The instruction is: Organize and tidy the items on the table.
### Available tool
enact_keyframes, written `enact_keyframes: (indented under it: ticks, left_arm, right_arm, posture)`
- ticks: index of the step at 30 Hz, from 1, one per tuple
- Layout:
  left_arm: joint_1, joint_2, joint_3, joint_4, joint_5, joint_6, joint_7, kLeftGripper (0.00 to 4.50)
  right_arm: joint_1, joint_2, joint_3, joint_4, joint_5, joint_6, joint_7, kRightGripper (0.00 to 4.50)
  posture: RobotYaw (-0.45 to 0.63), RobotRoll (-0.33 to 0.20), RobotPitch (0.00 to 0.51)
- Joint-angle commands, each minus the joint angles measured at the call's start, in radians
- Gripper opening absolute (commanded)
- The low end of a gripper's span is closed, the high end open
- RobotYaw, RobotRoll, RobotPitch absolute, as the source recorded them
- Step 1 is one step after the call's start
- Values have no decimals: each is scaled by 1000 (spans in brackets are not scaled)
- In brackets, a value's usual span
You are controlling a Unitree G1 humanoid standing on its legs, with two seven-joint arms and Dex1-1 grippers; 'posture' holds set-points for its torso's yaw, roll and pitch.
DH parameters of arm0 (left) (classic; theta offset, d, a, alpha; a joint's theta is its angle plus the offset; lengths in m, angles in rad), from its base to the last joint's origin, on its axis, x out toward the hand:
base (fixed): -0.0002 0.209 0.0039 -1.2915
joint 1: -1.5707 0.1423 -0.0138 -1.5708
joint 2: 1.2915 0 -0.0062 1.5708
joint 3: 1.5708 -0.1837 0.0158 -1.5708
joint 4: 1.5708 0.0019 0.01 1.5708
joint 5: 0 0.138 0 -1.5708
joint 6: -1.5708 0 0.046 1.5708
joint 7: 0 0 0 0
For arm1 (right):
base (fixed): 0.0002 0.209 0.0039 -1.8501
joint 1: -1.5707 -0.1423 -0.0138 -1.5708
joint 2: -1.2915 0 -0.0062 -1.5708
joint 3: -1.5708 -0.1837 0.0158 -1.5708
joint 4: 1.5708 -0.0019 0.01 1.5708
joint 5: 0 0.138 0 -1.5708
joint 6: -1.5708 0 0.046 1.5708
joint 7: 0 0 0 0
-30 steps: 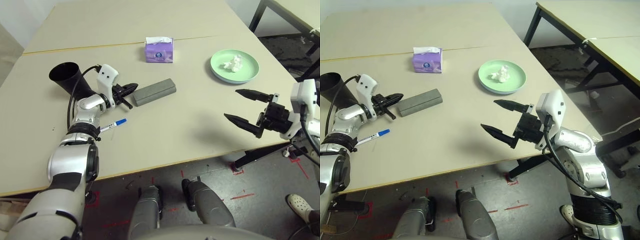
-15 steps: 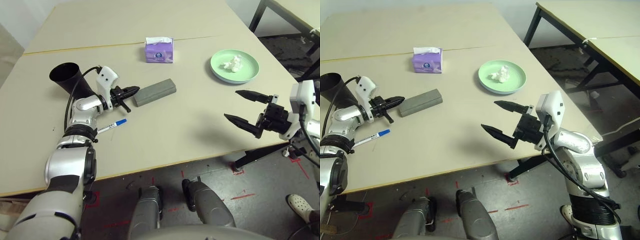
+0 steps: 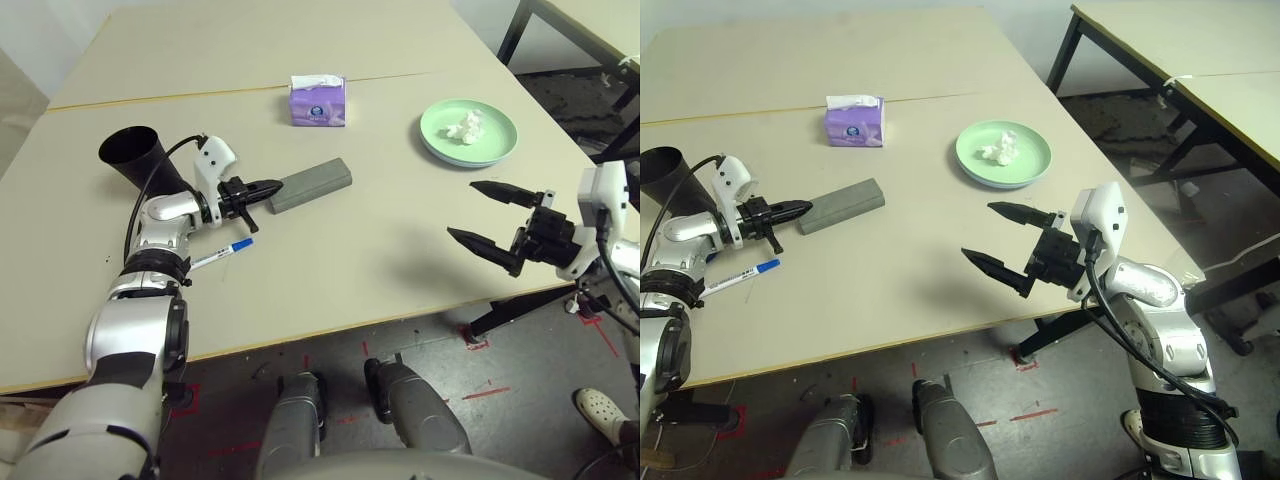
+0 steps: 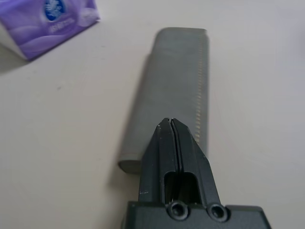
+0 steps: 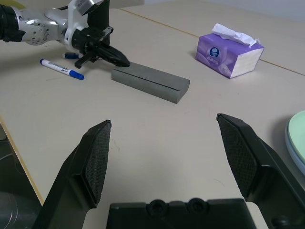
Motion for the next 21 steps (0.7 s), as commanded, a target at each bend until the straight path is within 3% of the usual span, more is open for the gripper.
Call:
enact_keyframes:
  ticks: [1, 10, 15, 21]
  left_arm:
    - [48, 5, -27, -4, 0, 21, -83, 39]
    - [79, 46, -21, -44, -33, 16, -181, 39]
    - [61, 58, 32, -72, -105, 50, -202, 39]
    - [92, 90, 88, -197, -246, 228, -342, 39]
  right_arm:
    - [-4, 2, 9, -3, -4, -8, 4, 4500]
    - [-16, 3, 17, 15, -9, -15, 14, 4500]
    - [-22, 21, 36, 29, -14, -28, 21, 4500]
    - [-36, 34, 55, 61, -18, -55, 45, 4500]
  posture:
    - [-259, 0, 173]
    - [-246, 0, 171]
    - [-230, 0, 170]
    - [-214, 0, 168]
